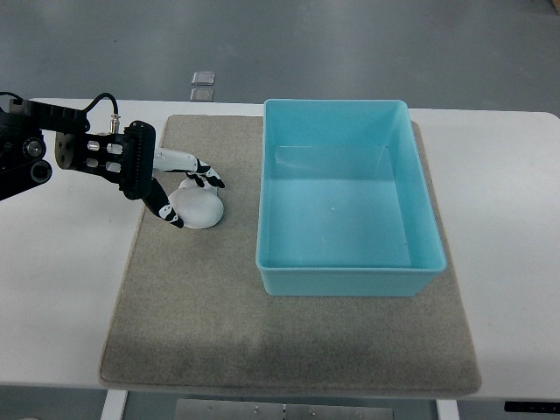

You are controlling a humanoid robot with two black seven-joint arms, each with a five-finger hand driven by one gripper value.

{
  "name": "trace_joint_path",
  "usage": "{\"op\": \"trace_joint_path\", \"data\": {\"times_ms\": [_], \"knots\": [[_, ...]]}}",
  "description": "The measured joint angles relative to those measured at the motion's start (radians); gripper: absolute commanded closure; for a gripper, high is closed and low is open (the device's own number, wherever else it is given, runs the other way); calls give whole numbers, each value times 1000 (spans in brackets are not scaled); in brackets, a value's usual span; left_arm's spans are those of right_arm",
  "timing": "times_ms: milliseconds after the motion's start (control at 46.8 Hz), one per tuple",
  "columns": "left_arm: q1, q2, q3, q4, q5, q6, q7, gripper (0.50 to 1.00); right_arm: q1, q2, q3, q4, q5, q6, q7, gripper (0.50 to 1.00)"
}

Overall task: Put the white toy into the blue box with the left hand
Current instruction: 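Close the left hand fingers around the white rabbit toy, then lift the rabbit toy with the left hand off the mat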

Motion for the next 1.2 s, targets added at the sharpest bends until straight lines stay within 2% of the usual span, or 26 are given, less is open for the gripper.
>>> {"op": "trace_joint_path", "data": {"times_ms": [64, 85, 171, 192, 833, 1197], "knots": [[0, -1, 0, 0, 0, 20, 1, 771, 0, 0, 0, 0, 0, 0, 0, 564], [0, -1, 0, 0, 0, 25, 1, 795, 1, 0, 0, 0, 0, 0, 0, 564], [0, -1, 0, 0, 0, 33, 2, 932, 1, 0, 0, 0, 0, 0, 0, 564], [0, -1, 0, 0, 0, 34, 2, 996, 1, 0, 0, 0, 0, 0, 0, 564], [-42, 18, -25, 12, -21, 44, -1, 1000, 1, 0, 0, 0, 0, 0, 0, 564], [-81, 11, -194, 12, -23, 65, 0, 1000, 1, 0, 0, 0, 0, 0, 0, 564]]}}
